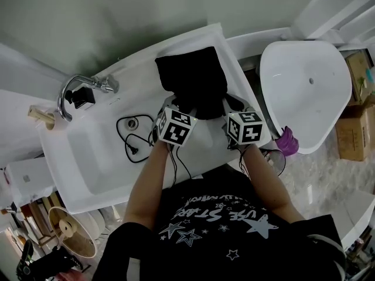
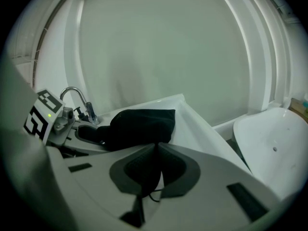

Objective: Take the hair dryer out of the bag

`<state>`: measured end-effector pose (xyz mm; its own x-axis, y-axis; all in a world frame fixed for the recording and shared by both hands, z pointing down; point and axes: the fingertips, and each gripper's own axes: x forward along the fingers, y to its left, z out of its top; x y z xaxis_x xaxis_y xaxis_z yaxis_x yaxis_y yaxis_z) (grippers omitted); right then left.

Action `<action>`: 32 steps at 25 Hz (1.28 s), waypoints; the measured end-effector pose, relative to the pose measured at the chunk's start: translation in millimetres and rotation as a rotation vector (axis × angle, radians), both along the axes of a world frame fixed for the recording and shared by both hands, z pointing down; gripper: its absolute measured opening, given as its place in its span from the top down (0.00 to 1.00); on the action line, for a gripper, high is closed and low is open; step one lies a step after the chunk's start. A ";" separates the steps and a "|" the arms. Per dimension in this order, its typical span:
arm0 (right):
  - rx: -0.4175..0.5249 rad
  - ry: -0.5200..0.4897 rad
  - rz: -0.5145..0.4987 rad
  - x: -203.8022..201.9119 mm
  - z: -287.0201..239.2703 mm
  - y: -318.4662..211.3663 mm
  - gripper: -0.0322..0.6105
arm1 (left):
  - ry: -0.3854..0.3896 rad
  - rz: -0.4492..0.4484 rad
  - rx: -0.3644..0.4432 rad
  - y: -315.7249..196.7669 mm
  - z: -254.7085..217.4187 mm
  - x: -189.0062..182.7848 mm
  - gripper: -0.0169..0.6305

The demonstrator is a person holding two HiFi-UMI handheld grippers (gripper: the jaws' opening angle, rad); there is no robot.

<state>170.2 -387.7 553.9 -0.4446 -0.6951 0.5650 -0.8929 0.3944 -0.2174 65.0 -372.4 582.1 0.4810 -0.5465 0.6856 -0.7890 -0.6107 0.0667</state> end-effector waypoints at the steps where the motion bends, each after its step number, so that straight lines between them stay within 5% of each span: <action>1: 0.007 0.000 0.005 0.0 -1.8 0.3 0.91 | -0.008 -0.003 -0.001 -0.7 0.7 -1.7 0.66; 10: 0.102 -0.015 0.028 7.5 -37.0 -0.9 0.92 | -0.046 0.020 -0.002 -3.0 4.1 -5.2 0.66; 32: 0.113 0.072 0.013 3.2 -26.3 -19.4 0.91 | -0.043 0.136 0.022 41.5 -10.2 6.9 0.66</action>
<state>173.4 -407.1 527.6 -0.3962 -0.7612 0.5134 -0.9097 0.4011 -0.1074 71.9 -330.9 571.9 0.5222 -0.4934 0.6956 -0.7004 -0.7135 0.0197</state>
